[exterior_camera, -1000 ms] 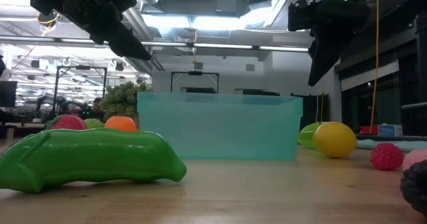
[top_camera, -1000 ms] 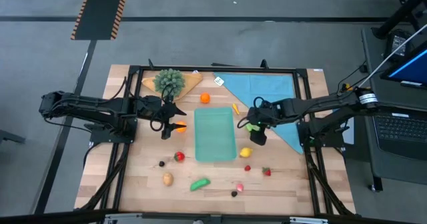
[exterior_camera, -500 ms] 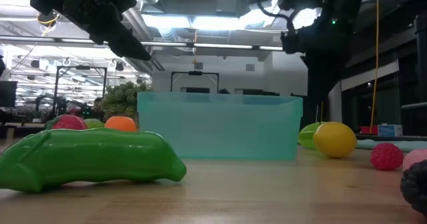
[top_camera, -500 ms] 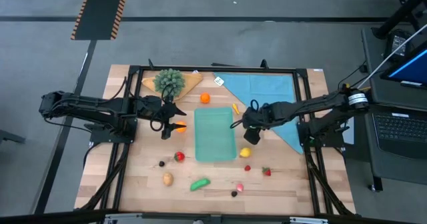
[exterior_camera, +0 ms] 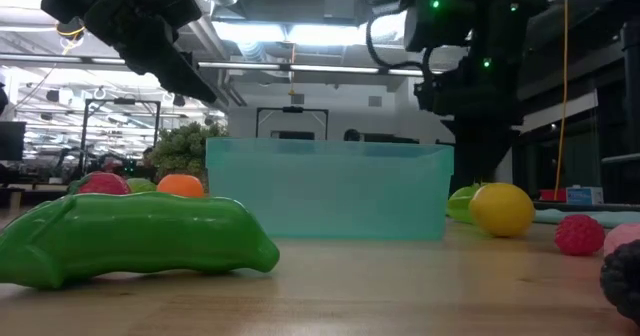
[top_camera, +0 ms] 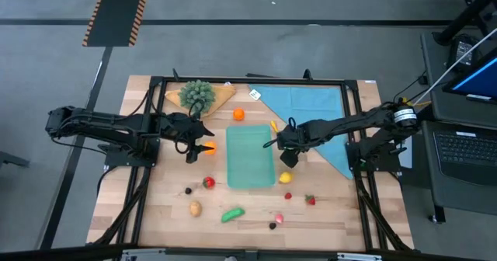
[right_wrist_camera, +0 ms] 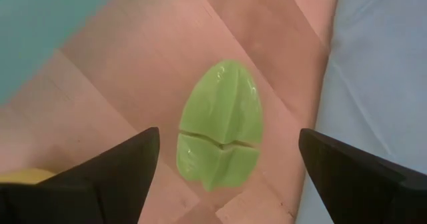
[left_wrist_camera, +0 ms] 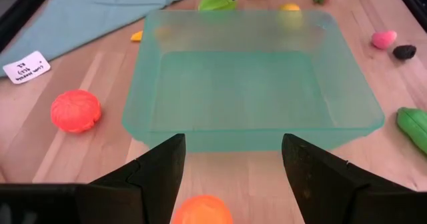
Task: Pick and placing Produce into tupperware
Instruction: Put the starfruit into the bin
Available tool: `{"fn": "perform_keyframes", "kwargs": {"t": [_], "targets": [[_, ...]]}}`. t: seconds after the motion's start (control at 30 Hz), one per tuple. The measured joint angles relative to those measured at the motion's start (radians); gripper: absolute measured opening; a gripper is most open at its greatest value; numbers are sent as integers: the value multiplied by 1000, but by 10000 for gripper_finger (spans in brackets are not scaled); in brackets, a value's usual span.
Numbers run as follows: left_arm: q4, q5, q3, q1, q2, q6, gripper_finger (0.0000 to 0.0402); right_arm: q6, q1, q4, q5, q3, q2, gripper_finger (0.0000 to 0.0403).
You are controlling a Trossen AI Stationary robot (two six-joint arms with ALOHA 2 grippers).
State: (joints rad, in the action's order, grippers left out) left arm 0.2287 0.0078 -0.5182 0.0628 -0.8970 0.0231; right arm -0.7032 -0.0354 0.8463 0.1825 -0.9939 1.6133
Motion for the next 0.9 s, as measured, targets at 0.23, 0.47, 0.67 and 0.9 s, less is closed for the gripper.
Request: {"fn": "perform_keyframes", "kwargs": {"t": [0.23, 0.47, 0.67, 0.9], "targets": [[0, 0, 0, 0, 0, 0, 243, 28, 12, -25, -10, 0, 36, 360], [0, 0, 0, 0, 0, 0, 243, 29, 15, -34, -45, 0, 78, 360], [0, 0, 0, 0, 0, 0, 243, 46, 29, -40, -53, 0, 120, 360], [1, 0, 0, 0, 0, 0, 243, 58, 33, -53, -52, -2, 156, 360]]}}
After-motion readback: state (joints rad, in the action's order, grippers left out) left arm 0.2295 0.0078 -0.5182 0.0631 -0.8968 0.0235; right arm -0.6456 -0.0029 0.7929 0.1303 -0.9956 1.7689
